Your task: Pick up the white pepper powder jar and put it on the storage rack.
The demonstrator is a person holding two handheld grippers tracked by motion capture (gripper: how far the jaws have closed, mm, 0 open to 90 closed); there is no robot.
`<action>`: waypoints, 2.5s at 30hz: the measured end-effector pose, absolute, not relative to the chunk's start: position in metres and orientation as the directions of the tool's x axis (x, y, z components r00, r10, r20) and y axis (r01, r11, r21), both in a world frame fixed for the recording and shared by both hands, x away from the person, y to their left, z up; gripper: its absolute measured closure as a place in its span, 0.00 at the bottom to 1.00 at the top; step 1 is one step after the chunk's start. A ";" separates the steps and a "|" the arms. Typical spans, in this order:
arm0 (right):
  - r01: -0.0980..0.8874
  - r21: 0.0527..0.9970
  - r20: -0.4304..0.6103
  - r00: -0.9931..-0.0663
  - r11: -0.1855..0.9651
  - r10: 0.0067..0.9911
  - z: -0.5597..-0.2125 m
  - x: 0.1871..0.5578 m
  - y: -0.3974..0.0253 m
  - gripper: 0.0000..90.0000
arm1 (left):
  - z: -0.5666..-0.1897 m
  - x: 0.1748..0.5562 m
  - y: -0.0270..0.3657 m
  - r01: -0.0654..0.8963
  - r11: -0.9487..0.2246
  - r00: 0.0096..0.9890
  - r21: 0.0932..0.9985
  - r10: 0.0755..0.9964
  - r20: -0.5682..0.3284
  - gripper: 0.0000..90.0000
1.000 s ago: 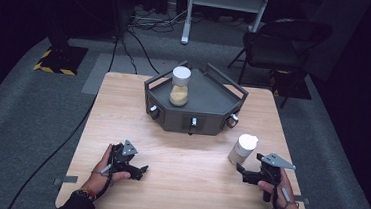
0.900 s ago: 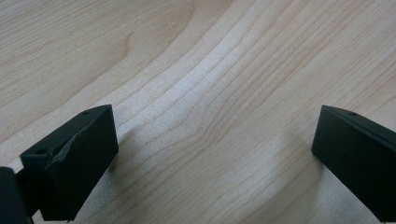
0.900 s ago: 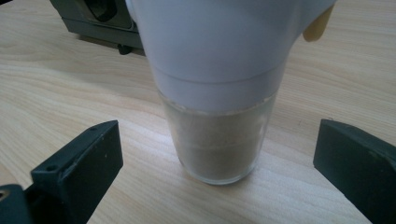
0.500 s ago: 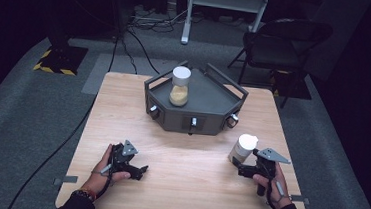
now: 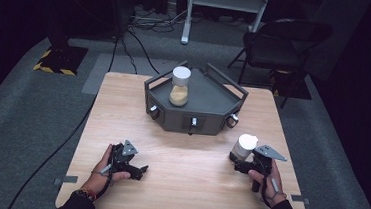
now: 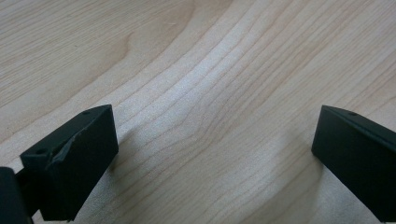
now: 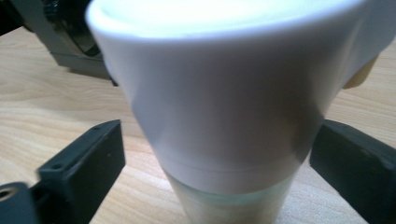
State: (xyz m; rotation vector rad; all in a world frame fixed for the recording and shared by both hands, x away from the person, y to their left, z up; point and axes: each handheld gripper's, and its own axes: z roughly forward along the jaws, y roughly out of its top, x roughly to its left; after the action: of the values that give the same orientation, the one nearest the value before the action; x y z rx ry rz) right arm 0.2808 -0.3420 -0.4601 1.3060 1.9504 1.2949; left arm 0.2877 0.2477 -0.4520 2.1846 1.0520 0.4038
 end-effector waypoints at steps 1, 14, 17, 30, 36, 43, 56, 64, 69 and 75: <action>0.456 0.883 0.121 -0.444 0.108 0.888 -0.461 0.281 -0.341 0.12 | -0.452 0.288 0.248 0.572 -0.449 0.626 0.686 0.779 -0.012 0.00; 0.423 0.896 0.065 -0.422 0.133 0.904 -0.462 0.277 -0.333 0.32 | -0.452 0.288 0.248 0.572 -0.450 0.627 0.686 0.779 -0.011 0.00; 0.414 0.900 0.056 -0.417 0.135 0.907 -0.463 0.275 -0.332 0.32 | -0.452 0.288 0.248 0.572 -0.450 0.627 0.686 0.779 -0.011 0.00; 0.391 0.911 0.044 -0.410 0.132 0.911 -0.460 0.270 -0.332 0.33 | -0.452 0.288 0.248 0.572 -0.449 0.627 0.687 0.779 -0.012 0.00; 0.378 0.914 0.024 -0.413 0.147 0.910 -0.453 0.267 -0.328 0.33 | -0.452 0.288 0.248 0.571 -0.450 0.627 0.686 0.779 -0.011 0.00; 0.368 0.918 0.019 -0.408 0.146 0.913 -0.446 0.267 -0.326 0.33 | -0.452 0.288 0.248 0.570 -0.451 0.629 0.686 0.778 -0.011 0.00; 0.346 0.926 0.013 -0.426 0.150 0.905 -0.422 0.264 -0.325 0.33 | -0.452 0.288 0.248 0.571 -0.450 0.628 0.687 0.778 -0.012 0.00; 0.334 0.929 -0.003 -0.426 0.161 0.905 -0.399 0.264 -0.317 0.33 | -0.452 0.288 0.248 0.570 -0.451 0.629 0.687 0.778 -0.011 0.00; 0.336 0.930 0.006 -0.414 0.147 0.910 -0.386 0.265 -0.314 0.33 | -0.452 0.288 0.248 0.571 -0.450 0.629 0.687 0.778 -0.012 0.00; 0.321 0.936 -0.005 -0.403 0.147 0.915 -0.371 0.266 -0.308 0.33 | -0.452 0.288 0.248 0.570 -0.451 0.628 0.687 0.778 -0.011 0.00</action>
State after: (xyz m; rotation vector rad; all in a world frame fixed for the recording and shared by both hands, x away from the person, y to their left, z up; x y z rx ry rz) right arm 0.2662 -0.3083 -0.3710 1.1820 1.8194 1.2540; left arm 0.2878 0.2480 -0.4521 2.1847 1.0496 0.4030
